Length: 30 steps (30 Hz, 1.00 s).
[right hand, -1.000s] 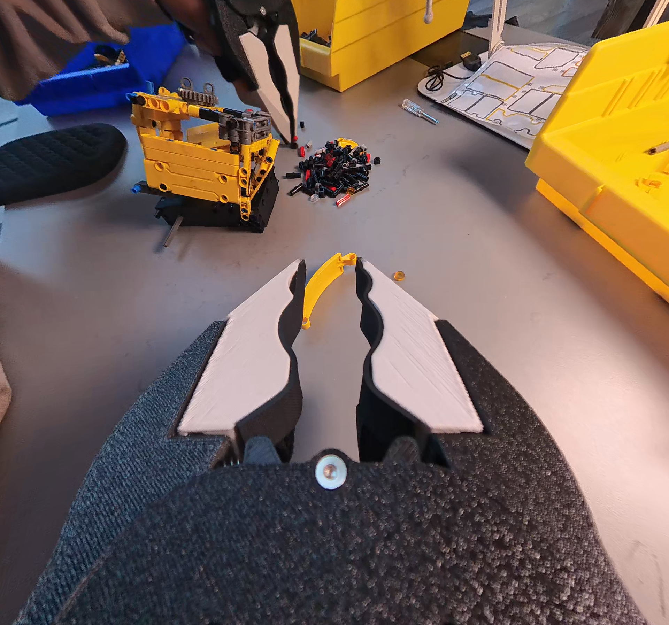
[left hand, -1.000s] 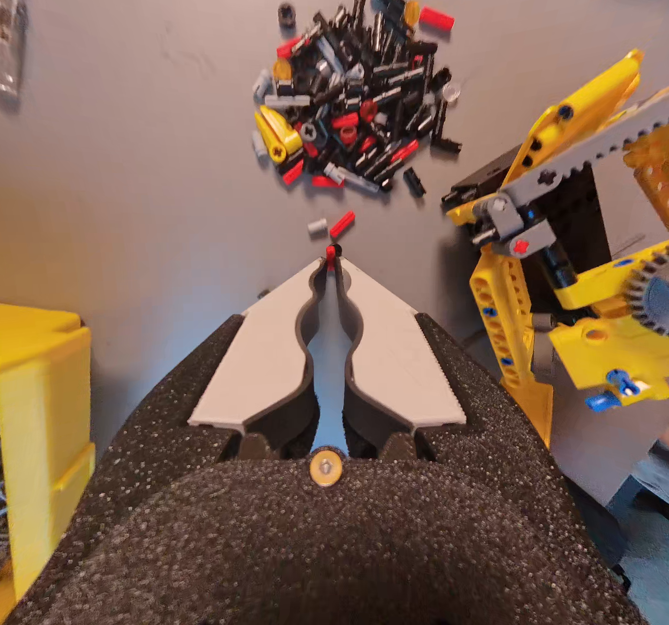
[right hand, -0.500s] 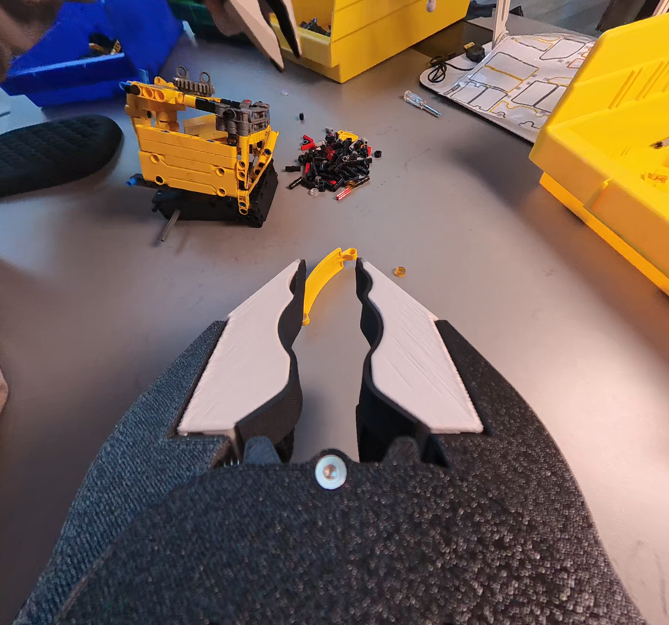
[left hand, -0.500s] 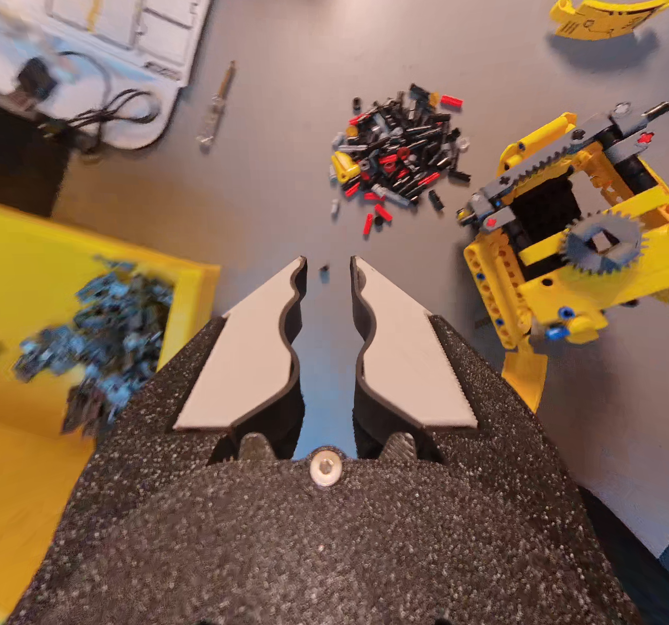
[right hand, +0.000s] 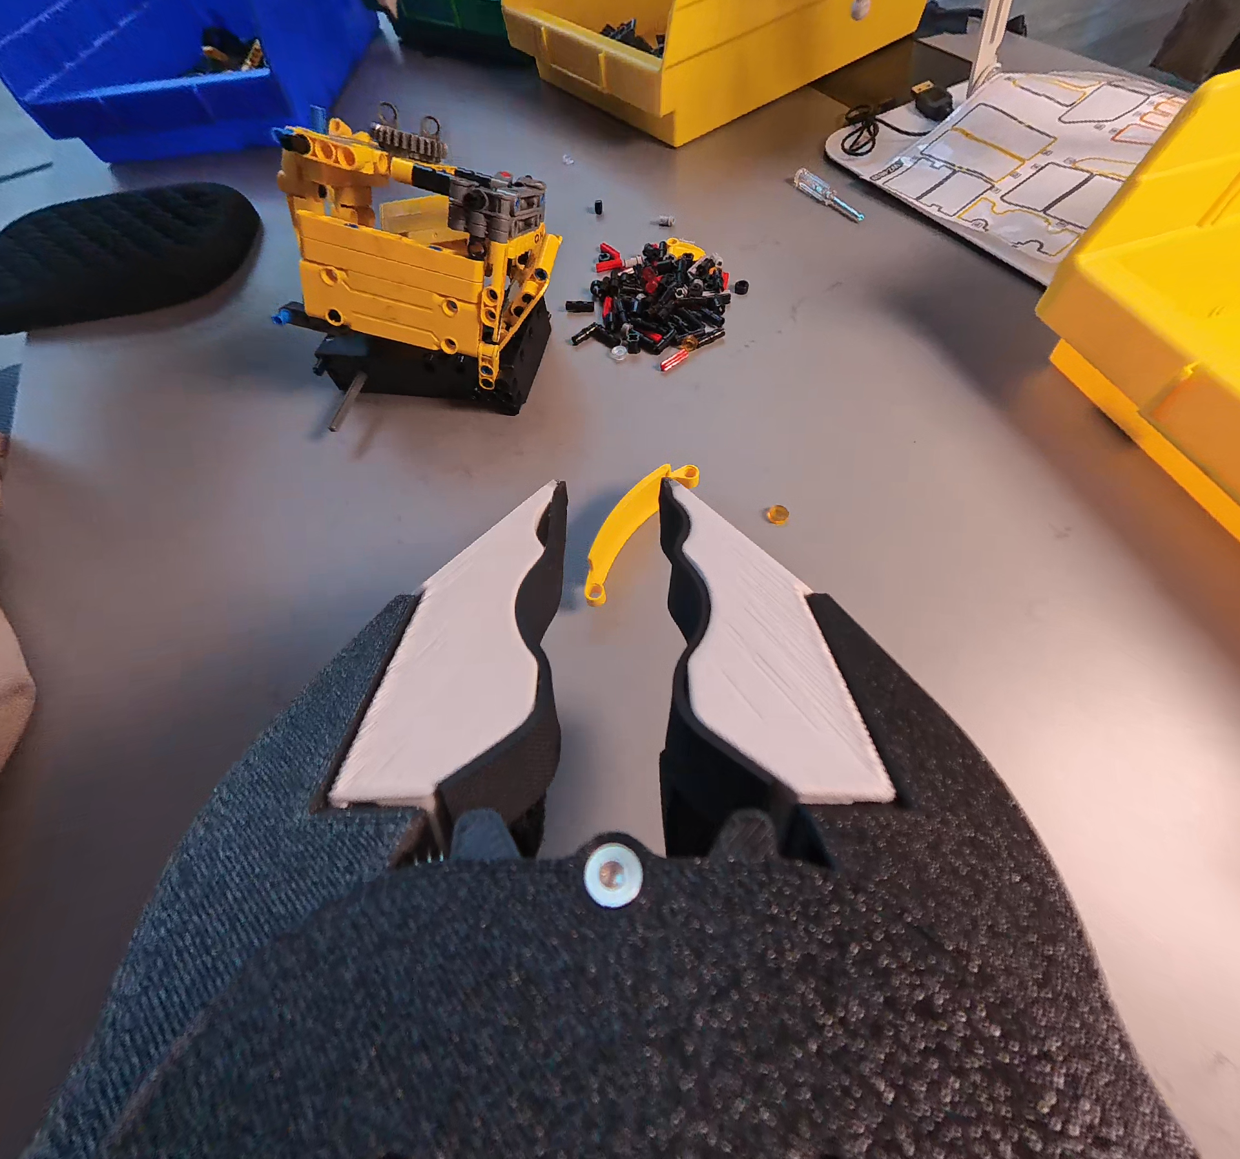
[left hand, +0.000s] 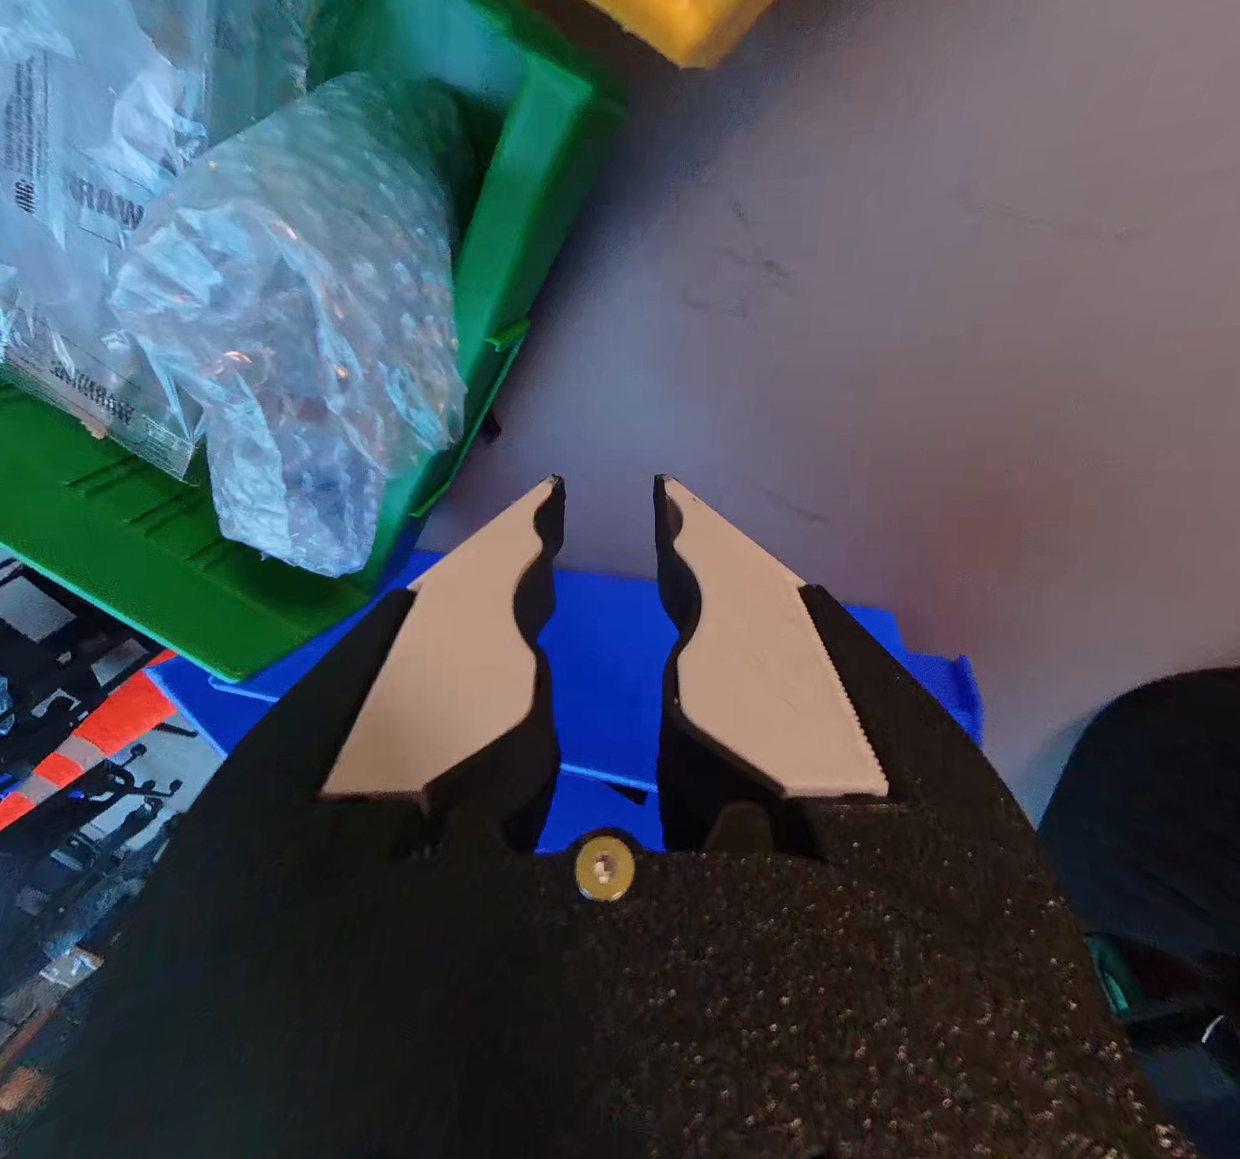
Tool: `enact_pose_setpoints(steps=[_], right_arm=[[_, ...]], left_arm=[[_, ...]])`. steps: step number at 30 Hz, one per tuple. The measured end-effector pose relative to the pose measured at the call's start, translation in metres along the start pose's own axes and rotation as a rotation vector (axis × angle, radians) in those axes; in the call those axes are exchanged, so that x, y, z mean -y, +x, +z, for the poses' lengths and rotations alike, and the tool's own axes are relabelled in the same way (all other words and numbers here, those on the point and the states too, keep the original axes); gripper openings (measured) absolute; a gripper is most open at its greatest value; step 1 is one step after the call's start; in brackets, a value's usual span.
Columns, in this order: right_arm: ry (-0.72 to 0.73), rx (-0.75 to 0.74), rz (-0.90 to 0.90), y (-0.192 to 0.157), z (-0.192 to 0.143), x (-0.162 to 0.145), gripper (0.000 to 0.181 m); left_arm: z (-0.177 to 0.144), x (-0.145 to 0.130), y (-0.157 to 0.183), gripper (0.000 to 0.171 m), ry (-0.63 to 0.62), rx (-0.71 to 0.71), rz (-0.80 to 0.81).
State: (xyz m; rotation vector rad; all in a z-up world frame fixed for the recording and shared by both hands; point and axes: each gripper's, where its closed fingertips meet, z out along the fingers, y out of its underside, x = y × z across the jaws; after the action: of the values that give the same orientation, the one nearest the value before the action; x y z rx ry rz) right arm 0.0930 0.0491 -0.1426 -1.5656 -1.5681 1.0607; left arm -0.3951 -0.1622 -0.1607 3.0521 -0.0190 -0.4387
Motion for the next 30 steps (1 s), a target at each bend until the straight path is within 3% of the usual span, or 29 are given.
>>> enact_pose_setpoints(steps=[4,8,11,13,24,30], right_arm=[[0.006,-0.006,0.009,0.001,0.000,0.001,0.027],[0.009,-0.010,0.018,0.003,-0.001,0.000,0.027],[0.008,-0.008,0.022,0.004,0.000,-0.001,0.027],[0.001,-0.003,0.027,0.004,0.001,-0.002,0.027],[-0.021,-0.001,0.040,0.005,0.004,-0.009,0.027],[-0.033,0.002,0.033,0.004,0.005,-0.011,0.027]], left_arm=[[0.021,0.001,-0.027,0.024,-0.060,0.084,-0.019],[0.036,-0.003,-0.039,0.016,-0.114,0.058,-0.067],[0.043,-0.001,-0.055,0.011,-0.094,0.111,-0.087],[0.046,0.001,-0.062,0.018,-0.066,0.118,-0.116],[0.063,-0.007,-0.044,0.013,-0.148,-0.109,-0.138],[0.062,-0.006,-0.039,0.003,-0.130,-0.123,-0.101]])
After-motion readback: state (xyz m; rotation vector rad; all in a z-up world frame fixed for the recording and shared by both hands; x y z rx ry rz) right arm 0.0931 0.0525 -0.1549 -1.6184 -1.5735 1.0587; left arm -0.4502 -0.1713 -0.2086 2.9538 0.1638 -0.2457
